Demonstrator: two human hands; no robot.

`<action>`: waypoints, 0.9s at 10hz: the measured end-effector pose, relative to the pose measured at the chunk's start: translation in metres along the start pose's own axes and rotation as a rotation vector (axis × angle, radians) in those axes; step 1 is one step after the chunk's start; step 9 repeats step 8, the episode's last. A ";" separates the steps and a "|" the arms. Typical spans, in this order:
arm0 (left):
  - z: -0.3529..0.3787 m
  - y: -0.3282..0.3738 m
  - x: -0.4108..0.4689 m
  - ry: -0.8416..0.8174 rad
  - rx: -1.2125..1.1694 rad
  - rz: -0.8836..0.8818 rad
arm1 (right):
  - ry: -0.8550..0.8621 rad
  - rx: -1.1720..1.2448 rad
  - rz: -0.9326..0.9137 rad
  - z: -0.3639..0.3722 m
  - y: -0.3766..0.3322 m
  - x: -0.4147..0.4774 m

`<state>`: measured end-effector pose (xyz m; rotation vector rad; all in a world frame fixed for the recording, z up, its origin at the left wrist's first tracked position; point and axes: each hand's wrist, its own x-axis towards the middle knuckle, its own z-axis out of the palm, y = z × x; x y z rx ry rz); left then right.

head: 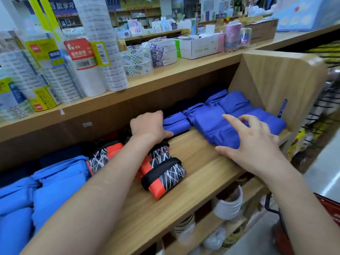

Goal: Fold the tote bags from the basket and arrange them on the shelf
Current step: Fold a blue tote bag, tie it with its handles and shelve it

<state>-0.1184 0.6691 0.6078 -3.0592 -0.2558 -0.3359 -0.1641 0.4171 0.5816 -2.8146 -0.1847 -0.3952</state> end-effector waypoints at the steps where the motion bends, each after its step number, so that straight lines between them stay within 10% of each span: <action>1: -0.004 0.002 -0.001 -0.014 0.035 -0.017 | 0.097 0.089 -0.022 0.018 0.009 0.001; 4: -0.007 0.013 -0.025 0.051 0.031 0.059 | 0.369 0.238 -0.116 0.041 0.022 -0.009; 9: 0.001 0.027 -0.155 0.298 -0.172 0.157 | 0.272 0.191 -0.187 0.030 0.042 -0.025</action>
